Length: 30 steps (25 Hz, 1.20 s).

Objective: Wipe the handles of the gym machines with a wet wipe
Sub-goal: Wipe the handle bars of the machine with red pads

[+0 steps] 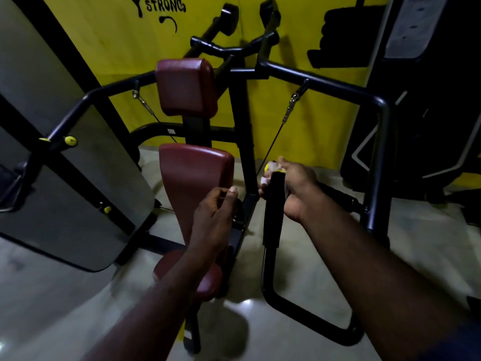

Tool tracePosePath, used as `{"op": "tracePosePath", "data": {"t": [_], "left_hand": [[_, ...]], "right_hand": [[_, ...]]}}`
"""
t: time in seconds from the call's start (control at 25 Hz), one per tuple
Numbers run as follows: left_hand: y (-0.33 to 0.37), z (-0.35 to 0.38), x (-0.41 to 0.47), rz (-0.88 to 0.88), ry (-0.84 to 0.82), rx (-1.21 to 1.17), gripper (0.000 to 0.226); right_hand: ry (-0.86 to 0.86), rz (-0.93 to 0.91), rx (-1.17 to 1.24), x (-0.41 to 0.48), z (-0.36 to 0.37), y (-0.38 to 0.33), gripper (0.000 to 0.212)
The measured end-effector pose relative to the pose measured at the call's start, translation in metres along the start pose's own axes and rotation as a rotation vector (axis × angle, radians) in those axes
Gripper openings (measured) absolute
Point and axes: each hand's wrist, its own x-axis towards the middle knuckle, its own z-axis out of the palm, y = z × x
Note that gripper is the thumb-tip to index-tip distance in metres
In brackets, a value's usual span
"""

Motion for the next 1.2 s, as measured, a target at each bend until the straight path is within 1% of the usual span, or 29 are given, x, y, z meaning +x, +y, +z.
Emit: {"op": "tracePosePath", "data": {"t": [0.04, 0.08, 0.12, 0.16, 0.2, 0.24, 0.28, 0.32, 0.4, 0.48, 0.56, 0.68, 0.76, 0.8, 0.88, 0.96, 1.04, 1.12, 1.2], "left_hand": [[0.000, 0.001, 0.001, 0.000, -0.015, -0.008, 0.028], [-0.002, 0.001, 0.003, 0.002, -0.028, -0.023, 0.029], [-0.003, 0.001, 0.007, 0.004, -0.037, -0.040, 0.031], [-0.006, 0.001, 0.013, 0.012, -0.044, -0.054, 0.035], [-0.009, 0.002, 0.020, 0.024, -0.052, -0.060, 0.040], [-0.013, 0.004, 0.028, 0.034, -0.067, -0.059, 0.046], [-0.016, 0.005, 0.035, 0.034, -0.091, -0.061, 0.049], [-0.020, 0.007, 0.042, 0.027, -0.124, -0.076, 0.049], [-0.024, 0.008, 0.055, 0.028, -0.211, -0.111, 0.043], [-0.022, 0.008, 0.073, 0.082, -0.273, -0.159, 0.035], [-0.013, 0.008, 0.091, 0.172, -0.353, -0.199, 0.031], [0.010, 0.011, 0.112, 0.429, -0.533, -0.169, 0.015], [0.021, 0.014, 0.123, 0.546, -0.630, -0.166, 0.020], [0.024, 0.016, 0.128, 0.595, -0.687, -0.152, 0.023], [0.026, 0.022, 0.133, 0.681, -0.778, -0.085, 0.024], [0.026, 0.029, 0.132, 0.695, -0.774, -0.064, 0.021], [0.025, 0.035, 0.133, 0.628, -0.758, -0.111, 0.018], [0.028, 0.039, 0.138, 0.547, -0.812, -0.182, 0.015], [0.032, 0.040, 0.144, 0.459, -0.886, -0.208, 0.010]], "right_hand": [[-0.016, 0.056, 0.087, 0.000, -0.002, 0.001, 0.046], [-0.021, 0.021, 0.088, -0.002, -0.002, 0.005, 0.055], [-0.007, -0.094, 0.035, -0.004, -0.003, 0.014, 0.061], [0.028, -0.242, -0.071, -0.010, -0.004, 0.025, 0.063], [0.077, -0.363, -0.255, -0.024, -0.006, 0.039, 0.064], [0.134, -0.432, -0.490, -0.035, -0.012, 0.054, 0.063], [0.191, -0.442, -0.706, -0.050, -0.019, 0.069, 0.062], [0.236, -0.414, -0.858, -0.062, -0.024, 0.082, 0.057], [0.290, -0.370, -0.992, -0.074, -0.023, 0.087, 0.044], [0.395, -0.357, -1.004, -0.060, -0.004, 0.063, 0.036], [0.441, -0.325, -0.965, -0.035, 0.019, 0.031, 0.034], [0.540, -0.309, -1.027, -0.016, 0.037, 0.004, 0.031], [0.597, -0.310, -1.038, -0.029, 0.038, 0.021, 0.015], [0.635, -0.295, -1.002, -0.042, 0.037, 0.038, 0.011], [0.741, -0.246, -0.980, -0.073, 0.031, 0.081, 0.032], [0.865, -0.167, -1.117, -0.097, 0.024, 0.116, 0.048], [0.911, -0.153, -1.132, -0.092, 0.025, 0.112, 0.050], [0.936, -0.191, -1.050, -0.066, 0.036, 0.080, 0.045], [0.968, -0.186, -1.068, -0.034, 0.048, 0.042, 0.030]]}}
